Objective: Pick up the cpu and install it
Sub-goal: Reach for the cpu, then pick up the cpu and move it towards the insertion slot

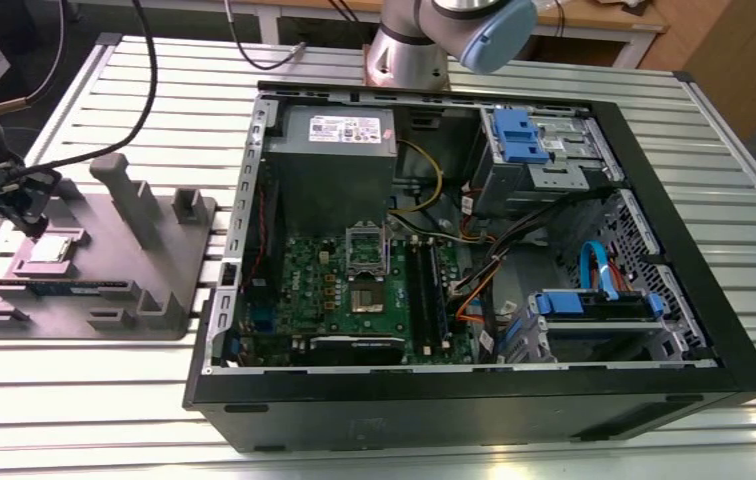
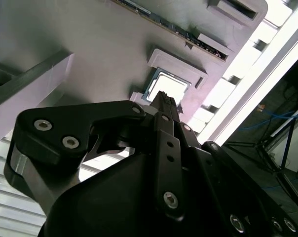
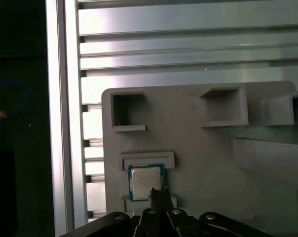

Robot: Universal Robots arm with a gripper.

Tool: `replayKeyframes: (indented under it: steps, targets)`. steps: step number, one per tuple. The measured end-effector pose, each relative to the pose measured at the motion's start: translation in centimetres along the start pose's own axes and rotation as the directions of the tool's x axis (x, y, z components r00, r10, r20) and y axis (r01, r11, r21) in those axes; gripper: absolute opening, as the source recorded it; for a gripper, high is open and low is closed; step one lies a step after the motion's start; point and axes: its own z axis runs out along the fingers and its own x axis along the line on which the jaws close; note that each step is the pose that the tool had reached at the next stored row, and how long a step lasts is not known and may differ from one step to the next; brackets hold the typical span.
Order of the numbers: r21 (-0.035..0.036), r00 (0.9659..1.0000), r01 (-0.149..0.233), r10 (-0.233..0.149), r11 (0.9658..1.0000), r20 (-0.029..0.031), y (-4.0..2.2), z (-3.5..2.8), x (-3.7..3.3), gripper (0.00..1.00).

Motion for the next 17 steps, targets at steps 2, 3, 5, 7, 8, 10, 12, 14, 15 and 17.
replayKeyframes:
  steps: [2,3,5,7,8,10,12,14,15,17]
  targets:
    - [0.0000,1.0000,0.000,0.000,1.0000,0.0001,-0.02,0.22,0.02,0.11]
    - [0.0000,1.0000,0.000,0.000,1.0000,-0.0001,-0.03,0.30,0.03,0.11]
    - [0.0002,1.0000,0.000,0.000,1.0000,-0.0002,-0.03,0.35,0.04,0.11]
    - [0.0001,1.0000,0.000,0.000,1.0000,-0.0001,-0.02,0.37,0.04,0.11]
    - [-0.0003,1.0000,0.000,0.000,1.0000,0.0005,-0.03,0.47,0.04,0.11]
    - [-0.0001,1.0000,0.000,0.000,1.0000,0.0001,-0.04,0.67,0.05,0.11]
    - [0.0001,1.0000,0.000,0.000,1.0000,-0.0001,-0.05,0.76,0.05,0.11]
    - [0.0000,1.0000,0.000,0.000,1.0000,0.0000,-0.05,0.84,0.05,0.11]
    - [0.0000,1.0000,0.000,0.000,1.0000,0.0000,-0.05,0.90,0.05,0.11]
    - [0.0001,1.0000,0.000,0.000,1.0000,0.0000,-0.05,0.90,0.05,0.11]
